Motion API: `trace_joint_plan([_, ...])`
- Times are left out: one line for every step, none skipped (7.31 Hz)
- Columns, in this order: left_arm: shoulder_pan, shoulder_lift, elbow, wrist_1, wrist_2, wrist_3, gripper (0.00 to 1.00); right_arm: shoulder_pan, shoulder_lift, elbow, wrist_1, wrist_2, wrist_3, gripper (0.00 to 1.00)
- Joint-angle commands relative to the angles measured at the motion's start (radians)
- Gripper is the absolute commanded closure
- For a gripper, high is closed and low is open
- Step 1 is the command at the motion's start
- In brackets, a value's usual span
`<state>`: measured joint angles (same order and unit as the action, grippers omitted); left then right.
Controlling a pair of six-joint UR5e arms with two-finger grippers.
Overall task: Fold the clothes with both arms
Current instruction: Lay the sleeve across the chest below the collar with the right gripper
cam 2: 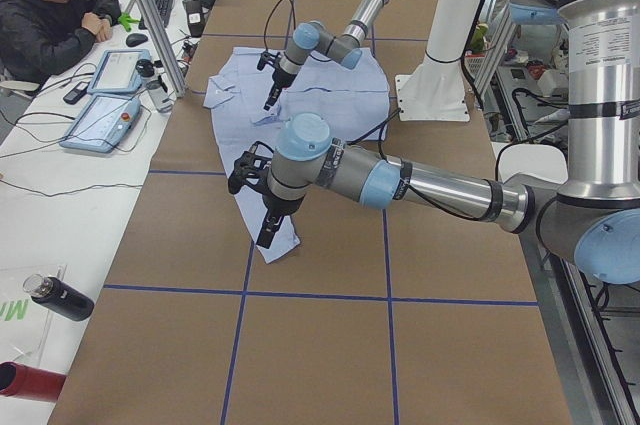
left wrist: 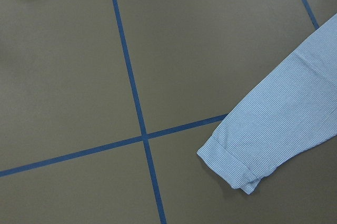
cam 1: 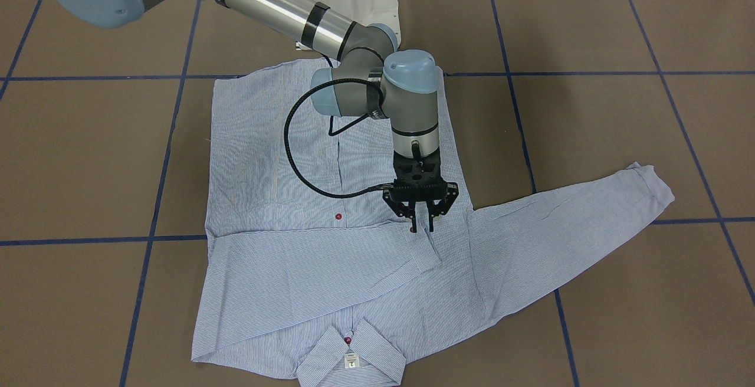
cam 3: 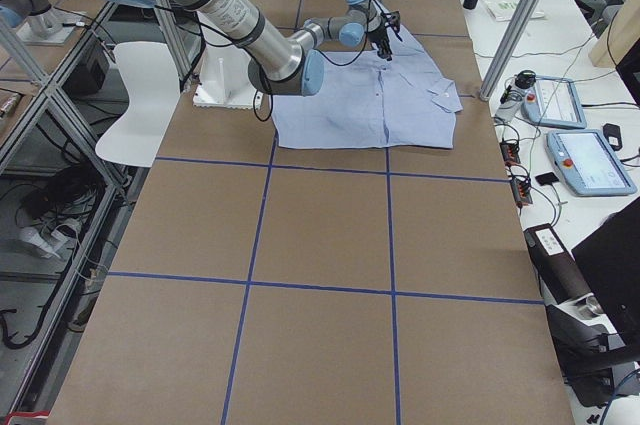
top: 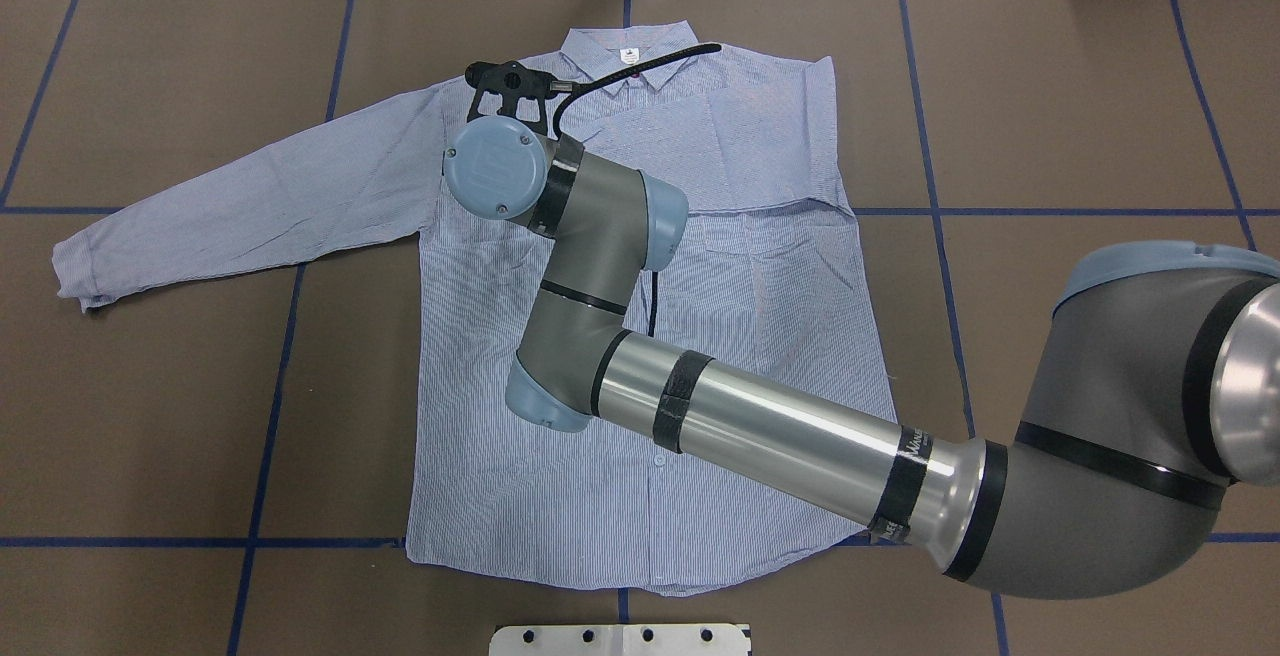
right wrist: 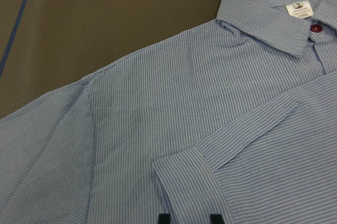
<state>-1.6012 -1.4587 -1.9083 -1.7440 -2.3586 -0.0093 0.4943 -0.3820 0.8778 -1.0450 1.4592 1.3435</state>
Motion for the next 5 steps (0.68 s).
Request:
trace_joint_plan([0.001,-0.002,0.002,-0.009,-0.001,0.0,0.0,0.05,0.003,0.01,-0.029,0.1,-0.05,0.29])
trace_joint_plan([0.001,-0.003,-0.005,-0.011,-0.007,-0.001,0.0,0.091,0.003,0.077,-0.182,0.169,-0.111,0.07])
trace_joint_plan([0.001,-0.006,-0.018,-0.044,-0.008,0.008,0.0,0.152,-0.014,0.18,-0.367,0.293,-0.147,0.01])
trace_joint_plan([0.001,-0.003,-0.014,-0.087,-0.008,-0.001,0.0,0.209,-0.058,0.282,-0.467,0.41,-0.209,0.01])
trace_joint_plan([0.015,-0.006,-0.011,-0.091,-0.01,-0.001,0.0,0.268,-0.143,0.425,-0.557,0.482,-0.277,0.01])
